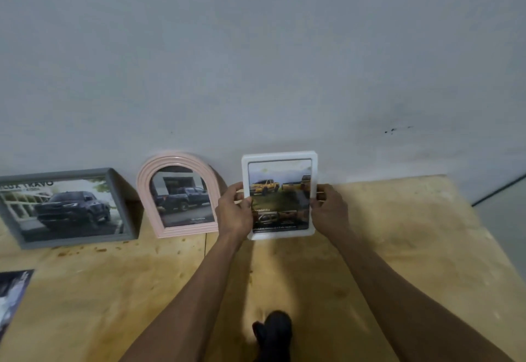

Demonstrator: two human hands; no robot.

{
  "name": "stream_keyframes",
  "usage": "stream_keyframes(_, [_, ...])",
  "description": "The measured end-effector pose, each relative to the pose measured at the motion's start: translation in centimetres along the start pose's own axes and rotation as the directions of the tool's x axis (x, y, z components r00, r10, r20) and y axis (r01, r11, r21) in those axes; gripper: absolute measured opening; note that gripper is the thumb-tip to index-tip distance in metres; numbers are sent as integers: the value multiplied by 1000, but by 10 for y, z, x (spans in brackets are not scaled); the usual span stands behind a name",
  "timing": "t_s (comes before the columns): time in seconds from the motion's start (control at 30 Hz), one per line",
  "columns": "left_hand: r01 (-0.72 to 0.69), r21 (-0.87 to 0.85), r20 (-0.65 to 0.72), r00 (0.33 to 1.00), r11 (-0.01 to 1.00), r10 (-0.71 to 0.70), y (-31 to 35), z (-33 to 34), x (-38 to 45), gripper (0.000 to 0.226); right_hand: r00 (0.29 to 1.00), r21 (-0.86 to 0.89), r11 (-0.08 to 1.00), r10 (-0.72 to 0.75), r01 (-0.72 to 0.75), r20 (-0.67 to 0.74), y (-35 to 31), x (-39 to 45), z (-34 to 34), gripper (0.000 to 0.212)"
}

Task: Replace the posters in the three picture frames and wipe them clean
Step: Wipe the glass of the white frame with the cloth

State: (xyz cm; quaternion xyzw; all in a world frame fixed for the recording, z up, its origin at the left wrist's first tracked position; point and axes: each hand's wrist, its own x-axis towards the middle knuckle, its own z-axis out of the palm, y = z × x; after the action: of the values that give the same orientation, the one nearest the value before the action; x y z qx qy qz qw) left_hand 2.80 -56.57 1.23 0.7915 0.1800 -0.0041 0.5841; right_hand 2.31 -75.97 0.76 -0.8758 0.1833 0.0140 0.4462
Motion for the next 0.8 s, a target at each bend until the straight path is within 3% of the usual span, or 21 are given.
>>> stream_keyframes(0.27, [16,18,-94,995,1000,-14,-19,35,28,36,993,-25,996,-81,83,85,25,45,10,23])
stream_keyframes(0.8, [34,42,-116,993,999,-29,-32,43,45,38,984,-18,990,-140,143,108,32,62,24,22])
